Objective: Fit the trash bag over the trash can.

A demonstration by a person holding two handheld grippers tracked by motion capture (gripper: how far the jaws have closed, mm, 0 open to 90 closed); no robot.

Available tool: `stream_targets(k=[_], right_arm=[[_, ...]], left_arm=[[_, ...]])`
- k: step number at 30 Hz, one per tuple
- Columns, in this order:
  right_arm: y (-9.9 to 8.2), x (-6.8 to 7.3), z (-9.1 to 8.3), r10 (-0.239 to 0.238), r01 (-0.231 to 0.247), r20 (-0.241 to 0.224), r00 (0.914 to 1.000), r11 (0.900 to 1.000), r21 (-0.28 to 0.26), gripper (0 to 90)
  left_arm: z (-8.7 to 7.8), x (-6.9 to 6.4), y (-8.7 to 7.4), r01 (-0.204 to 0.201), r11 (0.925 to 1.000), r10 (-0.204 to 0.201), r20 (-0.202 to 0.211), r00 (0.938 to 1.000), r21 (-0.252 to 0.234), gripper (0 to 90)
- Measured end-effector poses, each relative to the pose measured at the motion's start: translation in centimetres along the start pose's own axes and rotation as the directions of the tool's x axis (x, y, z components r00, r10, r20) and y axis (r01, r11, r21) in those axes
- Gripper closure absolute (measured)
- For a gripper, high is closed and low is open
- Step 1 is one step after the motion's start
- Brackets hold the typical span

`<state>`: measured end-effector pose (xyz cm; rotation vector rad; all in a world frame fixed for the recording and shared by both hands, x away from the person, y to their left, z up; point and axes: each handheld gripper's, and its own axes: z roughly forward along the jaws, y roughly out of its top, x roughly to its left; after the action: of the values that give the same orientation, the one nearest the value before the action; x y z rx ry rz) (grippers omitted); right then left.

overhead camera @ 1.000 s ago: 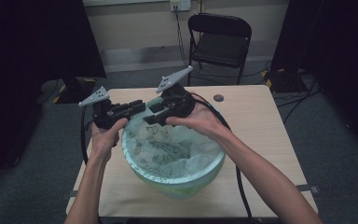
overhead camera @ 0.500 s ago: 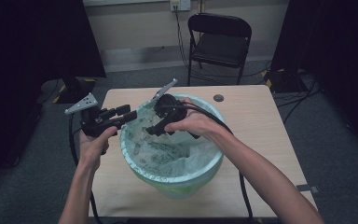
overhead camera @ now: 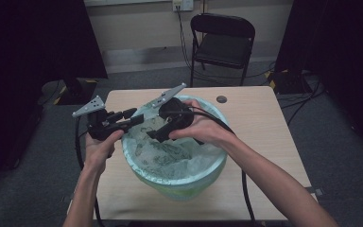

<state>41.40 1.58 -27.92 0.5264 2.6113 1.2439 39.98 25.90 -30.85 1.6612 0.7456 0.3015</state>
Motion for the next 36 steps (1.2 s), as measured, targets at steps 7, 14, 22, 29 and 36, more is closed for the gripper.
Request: stream_targets(k=[7,14,22,29,36], right_arm=[[-0.7,3.3,1.7,-0.094,0.099,-0.091,0.9914,0.9938,0.051,21.3],[-0.6,5.0,1.7,-0.123,0.131,-0.183,0.9754,0.9908,0.034,22.8],[-0.5,4.6,1.6,-0.093,0.103,-0.191,0.9772,0.9937,0.045,19.9],[0.2,1.1,1.5,-0.005,0.009,-0.135,0.9908,0.9994,0.034,20.7],[-0.2,-1.4,3.3,0.034,-0.031,-0.034,0.9988,0.9948,0.097,18.8]], left_arm=[[-0.1,0.0,-0.1,0.002,1.0,-0.002,-0.001,1.0,0.0,53.2],[-0.4,0.1,0.0,0.003,1.0,-0.003,-0.01,1.0,-0.003,52.2],[-0.7,0.2,0.2,0.011,0.9999,-0.011,-0.012,0.9999,-0.013,52.1],[-0.6,0.3,0.3,0.007,0.9998,-0.007,-0.005,1.0,-0.017,52.5],[-0.6,0.3,0.3,0.004,0.9998,-0.004,-0.011,0.9999,-0.019,50.8]])
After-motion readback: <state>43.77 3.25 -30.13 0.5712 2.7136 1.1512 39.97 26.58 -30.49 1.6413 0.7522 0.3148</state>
